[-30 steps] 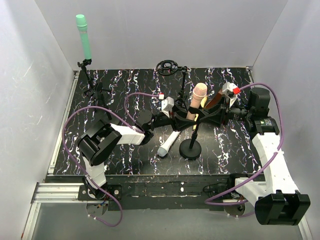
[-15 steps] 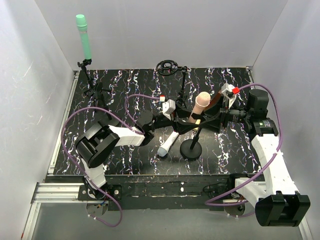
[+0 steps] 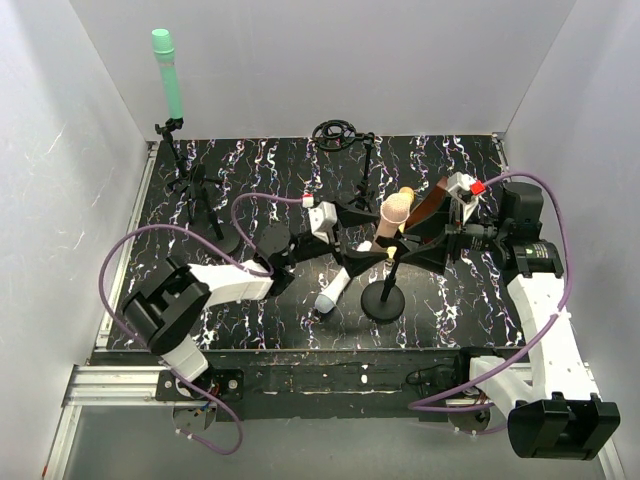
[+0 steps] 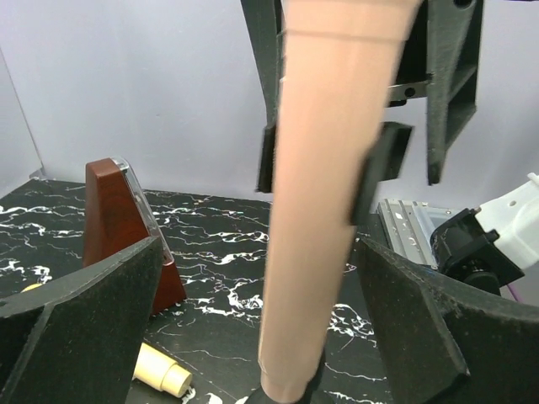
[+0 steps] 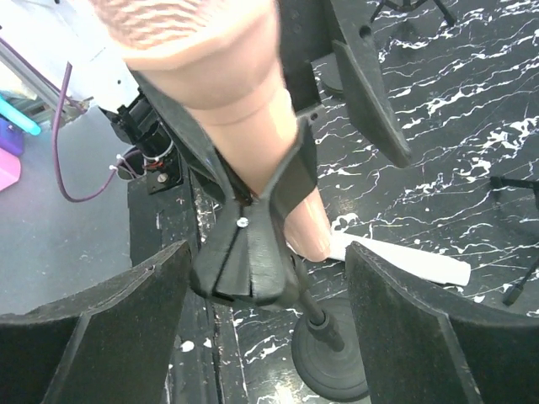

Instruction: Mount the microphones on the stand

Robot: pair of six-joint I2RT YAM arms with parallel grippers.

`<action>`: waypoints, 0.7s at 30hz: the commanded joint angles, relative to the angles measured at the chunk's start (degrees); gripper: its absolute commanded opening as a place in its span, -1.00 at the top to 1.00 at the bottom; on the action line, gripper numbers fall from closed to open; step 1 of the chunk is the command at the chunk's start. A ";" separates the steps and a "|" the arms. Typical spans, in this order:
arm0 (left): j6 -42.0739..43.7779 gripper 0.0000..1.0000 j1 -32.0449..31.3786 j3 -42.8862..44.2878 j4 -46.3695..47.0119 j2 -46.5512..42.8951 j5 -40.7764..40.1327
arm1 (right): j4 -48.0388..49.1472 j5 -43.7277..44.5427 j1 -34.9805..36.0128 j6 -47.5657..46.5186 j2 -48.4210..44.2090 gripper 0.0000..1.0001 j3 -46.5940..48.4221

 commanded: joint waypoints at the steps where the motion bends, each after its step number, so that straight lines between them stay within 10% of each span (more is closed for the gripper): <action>1: 3.38 -0.96 0.86 -3.01 -4.49 -7.62 -1.79 | -7.19 -2.84 -0.51 -7.38 -1.72 -0.62 4.02; 21: 5.57 -0.97 -3.43 -8.65 -44.99 -37.51 -14.08 | -21.44 -2.58 -10.26 -20.48 -7.96 -0.64 3.49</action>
